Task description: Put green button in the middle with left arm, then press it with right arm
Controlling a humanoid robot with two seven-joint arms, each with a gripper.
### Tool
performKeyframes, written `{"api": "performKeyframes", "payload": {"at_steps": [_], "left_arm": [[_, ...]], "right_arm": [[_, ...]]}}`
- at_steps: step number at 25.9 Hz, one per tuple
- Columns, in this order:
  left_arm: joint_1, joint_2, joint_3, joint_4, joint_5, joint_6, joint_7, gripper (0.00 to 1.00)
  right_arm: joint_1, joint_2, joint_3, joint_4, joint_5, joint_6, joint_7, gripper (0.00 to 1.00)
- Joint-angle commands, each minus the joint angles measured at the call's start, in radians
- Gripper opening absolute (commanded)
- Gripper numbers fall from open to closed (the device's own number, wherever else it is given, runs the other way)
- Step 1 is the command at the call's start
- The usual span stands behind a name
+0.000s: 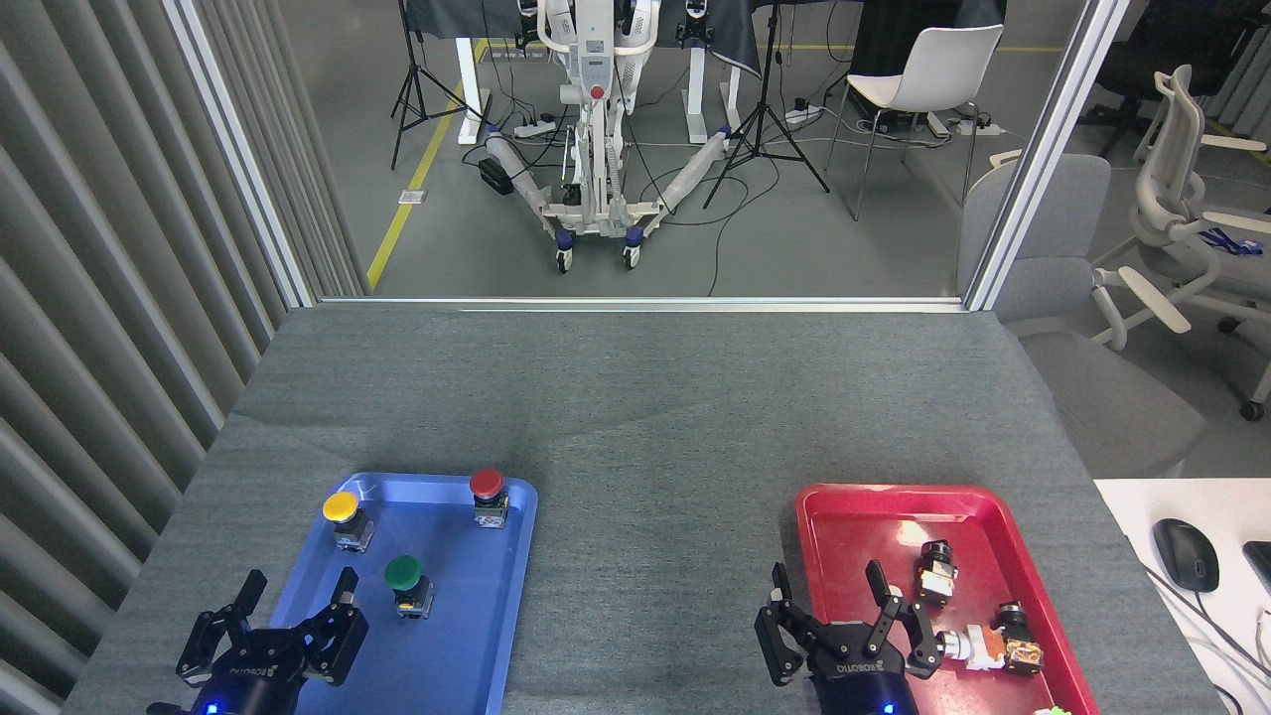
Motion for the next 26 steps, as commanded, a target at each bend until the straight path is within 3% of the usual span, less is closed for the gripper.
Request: {"api": "performKeyframes", "payload": {"at_steps": [1,7,10,19,26], "left_arm": [[0.0,-0.001,0.0,-0.005,-0.003,-0.002,0.008,1.0],[-0.004,-0.012,-0.002,-0.01,0.002,-0.004,0.015,1.0],[0.002,-0.012,-0.014,-0.01,-0.001,-0.021,0.072,1.0],[0.02,-0.01,-0.023,-0.011,-0.01,-0.041,0.103,1.0],[0.019,-0.016,-0.023,-0.01,-0.01,-0.035,0.1,1.0]], "right_arm": [[0.015,0.007,-0.001,0.0,0.002,0.002,-0.003,0.99],[0.015,-0.007,-0.001,-0.006,-0.004,-0.007,-0.001,0.99],[0.015,-0.012,-0.001,-0.018,-0.005,-0.007,-0.001,0.99],[0.013,0.016,-0.014,-0.023,0.001,-0.012,0.009,0.99],[0.013,0.019,-0.015,-0.023,0.094,0.042,0.008,0.98]]}}
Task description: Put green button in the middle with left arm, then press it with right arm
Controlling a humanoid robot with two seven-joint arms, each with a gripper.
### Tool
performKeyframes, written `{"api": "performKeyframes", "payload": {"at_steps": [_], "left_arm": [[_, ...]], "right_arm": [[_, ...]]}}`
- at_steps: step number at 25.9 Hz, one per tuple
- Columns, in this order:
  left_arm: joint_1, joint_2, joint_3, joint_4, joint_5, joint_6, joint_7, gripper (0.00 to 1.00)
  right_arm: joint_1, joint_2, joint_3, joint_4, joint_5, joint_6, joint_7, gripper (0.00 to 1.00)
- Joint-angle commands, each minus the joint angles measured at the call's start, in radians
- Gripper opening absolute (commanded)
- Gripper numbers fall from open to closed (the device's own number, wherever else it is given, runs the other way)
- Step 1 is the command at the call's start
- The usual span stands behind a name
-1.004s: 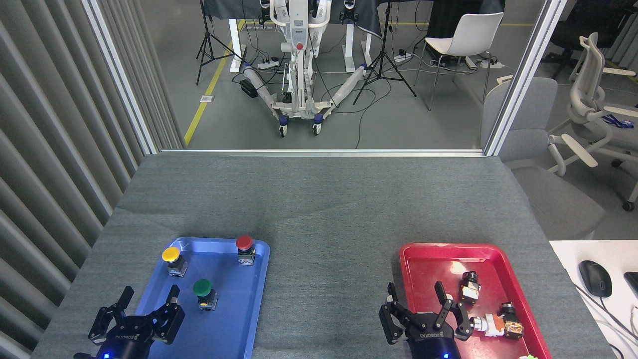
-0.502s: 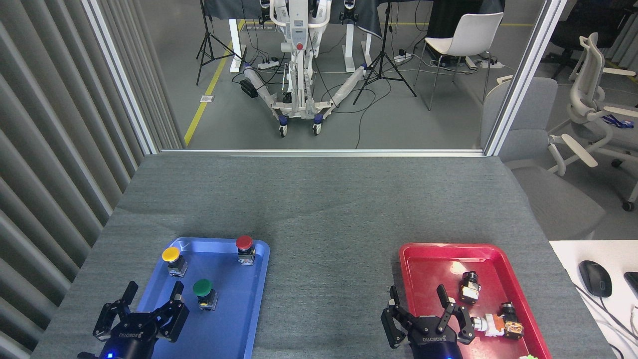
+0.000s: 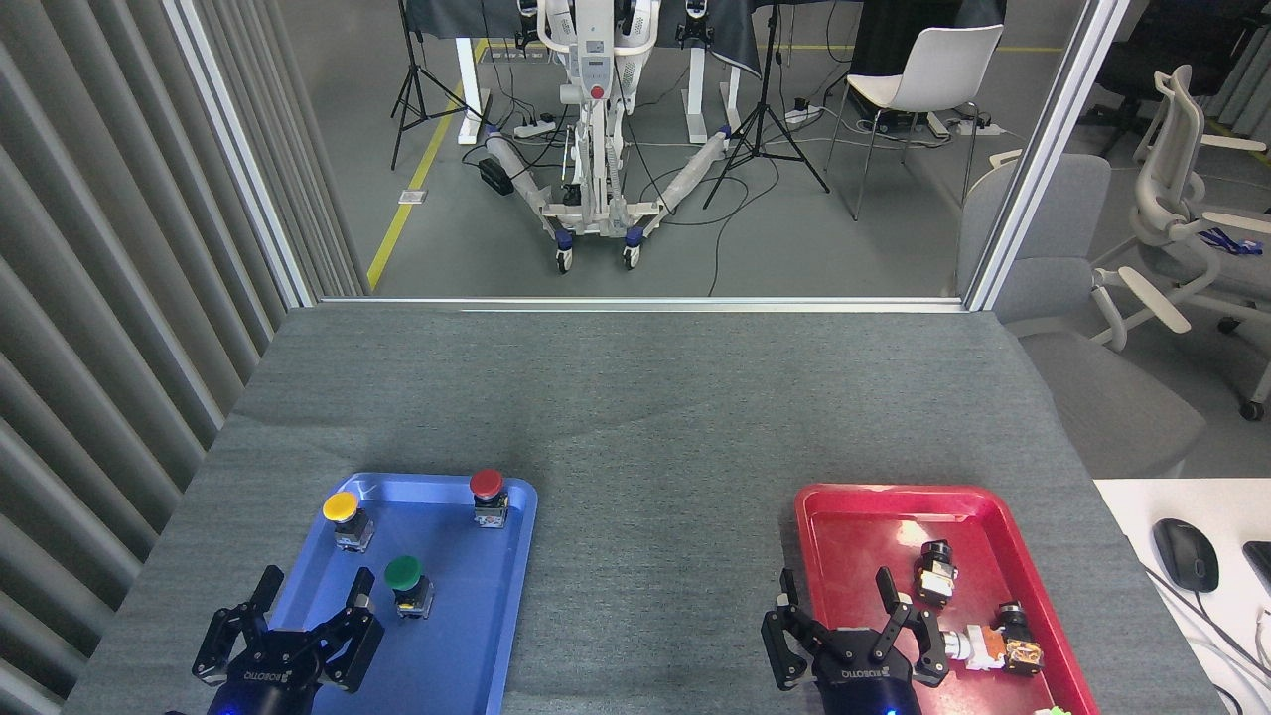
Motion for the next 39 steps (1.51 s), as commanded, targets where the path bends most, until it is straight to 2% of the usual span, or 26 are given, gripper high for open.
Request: {"api": "performKeyframes", "payload": {"at_steps": [1,31,34,39], "left_arm": [[0.0,-0.005,0.0,0.0,0.0,0.005,-0.001,1.0],[0.009,-0.007,0.0,0.021,-0.008,0.011,-0.014,0.98],[0.009,-0.013,-0.002,0.023,-0.008,0.011,-0.014,0.96],[0.008,-0.021,-0.002,0.072,-0.008,0.011,-0.014,0.96]], "right_arm": [[0.0,0.001,0.0,0.0,0.043,0.016,-0.002,0.98],[0.0,0.002,-0.002,0.012,0.053,0.005,-0.009,0.98],[0.0,0.002,-0.002,0.014,0.053,0.005,-0.009,0.96],[0.0,0.002,-0.002,0.015,0.053,-0.004,-0.009,0.95]]}}
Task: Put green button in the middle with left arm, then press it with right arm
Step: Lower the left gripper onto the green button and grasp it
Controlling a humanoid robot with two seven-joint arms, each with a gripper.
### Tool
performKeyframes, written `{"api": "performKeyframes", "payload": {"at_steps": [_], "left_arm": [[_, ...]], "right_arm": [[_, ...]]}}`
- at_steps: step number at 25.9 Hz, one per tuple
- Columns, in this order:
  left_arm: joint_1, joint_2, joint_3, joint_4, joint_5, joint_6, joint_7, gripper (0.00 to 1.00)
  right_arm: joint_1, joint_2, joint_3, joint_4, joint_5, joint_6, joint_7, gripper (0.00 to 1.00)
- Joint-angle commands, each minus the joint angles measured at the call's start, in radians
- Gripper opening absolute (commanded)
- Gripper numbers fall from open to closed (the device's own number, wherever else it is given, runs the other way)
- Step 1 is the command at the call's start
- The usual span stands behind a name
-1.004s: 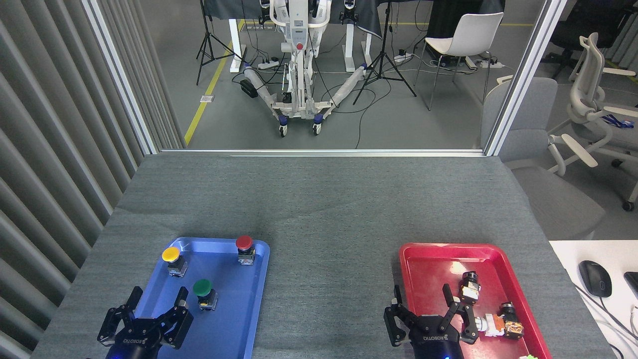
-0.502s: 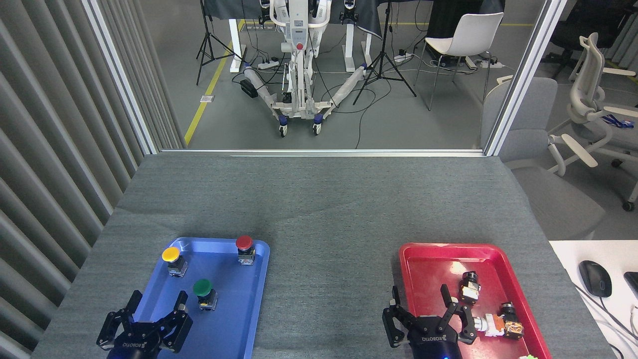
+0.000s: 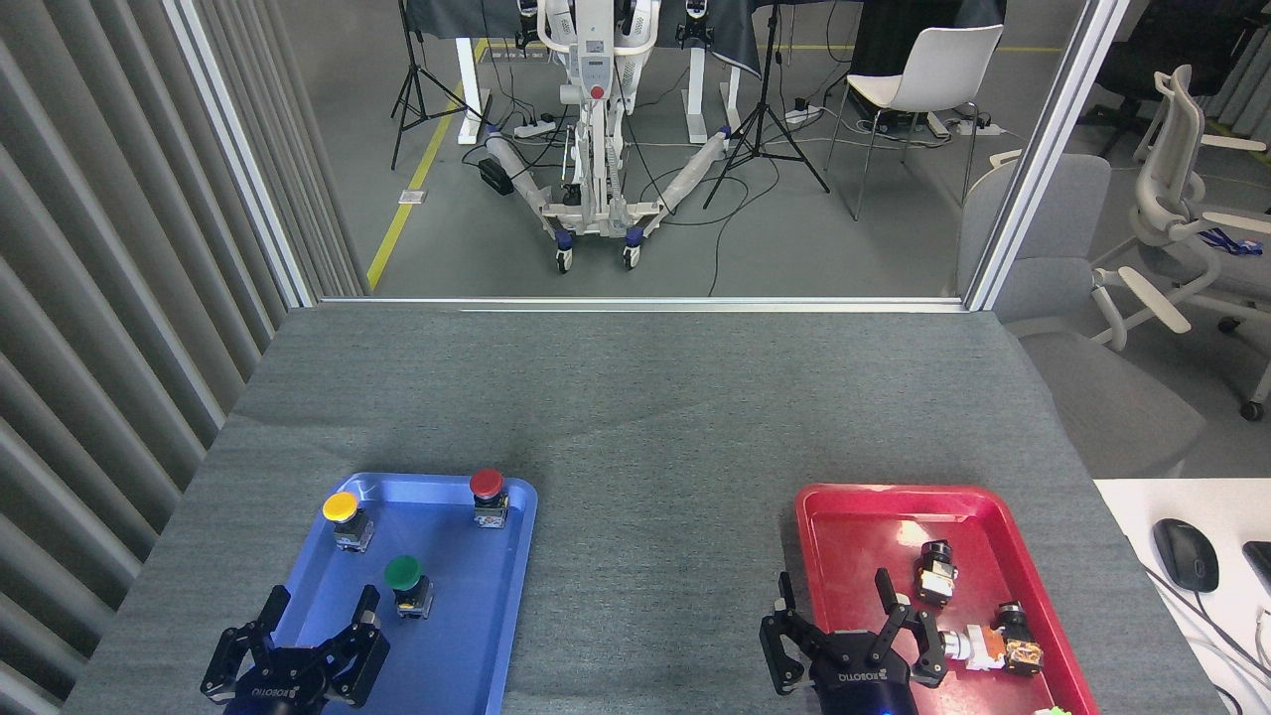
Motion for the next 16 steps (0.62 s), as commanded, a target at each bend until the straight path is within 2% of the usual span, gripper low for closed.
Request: {"api": "performKeyframes", "payload": {"at_steps": [1,8,11,16], "left_arm": [[-0.003,-0.011,0.0,0.043,0.0,-0.001,0.0,0.95],[-0.003,-0.01,-0.005,0.057,-0.023,-0.001,-0.003,0.95],[-0.003,-0.004,-0.043,0.069,-0.032,-0.004,-0.002,0.95],[-0.058,-0.014,-0.097,0.204,-0.14,0.015,-0.002,0.92]], "right_arm": [[0.0,0.0,0.0,0.002,0.0,-0.006,0.0,0.95],[0.0,-0.002,-0.002,0.002,0.0,-0.072,0.01,0.98],[0.0,-0.002,0.0,0.002,0.0,-0.073,0.01,0.99],[0.0,0.0,-0.002,0.002,0.0,-0.066,0.01,0.98]]}}
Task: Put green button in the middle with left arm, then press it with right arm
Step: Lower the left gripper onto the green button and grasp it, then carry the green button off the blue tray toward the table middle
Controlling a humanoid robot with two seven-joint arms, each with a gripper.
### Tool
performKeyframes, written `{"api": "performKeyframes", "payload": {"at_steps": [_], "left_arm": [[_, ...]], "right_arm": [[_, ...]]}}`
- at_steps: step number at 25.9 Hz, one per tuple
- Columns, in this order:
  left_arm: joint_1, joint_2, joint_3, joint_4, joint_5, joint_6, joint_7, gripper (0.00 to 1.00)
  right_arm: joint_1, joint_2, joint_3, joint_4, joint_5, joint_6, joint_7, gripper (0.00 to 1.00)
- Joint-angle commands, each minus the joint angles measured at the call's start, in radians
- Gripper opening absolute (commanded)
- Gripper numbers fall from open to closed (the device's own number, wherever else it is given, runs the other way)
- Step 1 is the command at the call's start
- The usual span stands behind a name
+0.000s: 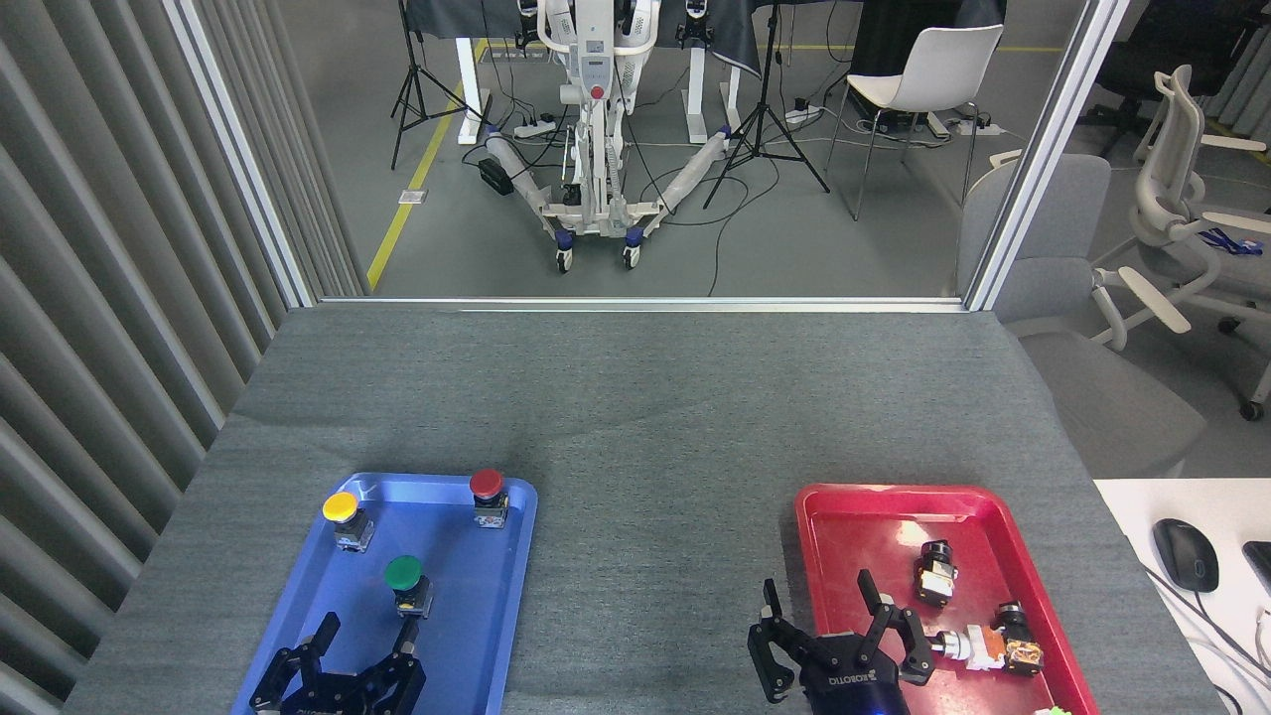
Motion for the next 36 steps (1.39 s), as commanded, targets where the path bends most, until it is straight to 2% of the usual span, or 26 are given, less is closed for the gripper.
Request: {"api": "performKeyframes", "payload": {"at_steps": [1,13,18,22,29,33,34,36], "left_arm": [[-0.045,-0.007,-0.022,0.1,-0.058,0.025,0.001,0.92],[-0.134,-0.01,-0.054,0.182,-0.054,0.031,0.007,0.92],[-0.183,-0.01,-0.061,0.26,-0.055,0.03,0.016,0.79],[-0.19,-0.008,-0.066,0.267,-0.06,0.035,0.019,0.71],[-0.199,-0.005,-0.066,0.269,-0.055,0.031,0.024,0.28],[-0.199,0.004,-0.066,0.271,-0.051,0.022,0.076,0.06],[-0.196,0.005,-0.068,0.271,-0.052,0.019,0.078,0.02],[-0.193,0.012,-0.068,0.271,-0.055,-0.002,0.078,0.0]], "right_arm": [[0.0,0.001,-0.001,0.0,0.0,0.006,0.0,0.98],[0.0,0.001,0.002,0.0,-0.008,0.059,-0.001,0.98],[0.0,0.001,0.004,0.002,-0.008,0.059,-0.001,0.98],[0.0,0.001,0.005,0.002,-0.008,0.061,-0.004,0.98],[0.0,0.001,0.007,0.002,-0.008,0.061,-0.004,0.98],[0.0,0.0,0.007,0.002,-0.008,0.065,-0.004,0.98],[0.0,0.0,0.007,0.002,-0.008,0.065,-0.004,0.98],[0.0,0.0,0.007,0.002,-0.008,0.065,-0.004,0.98]]}}
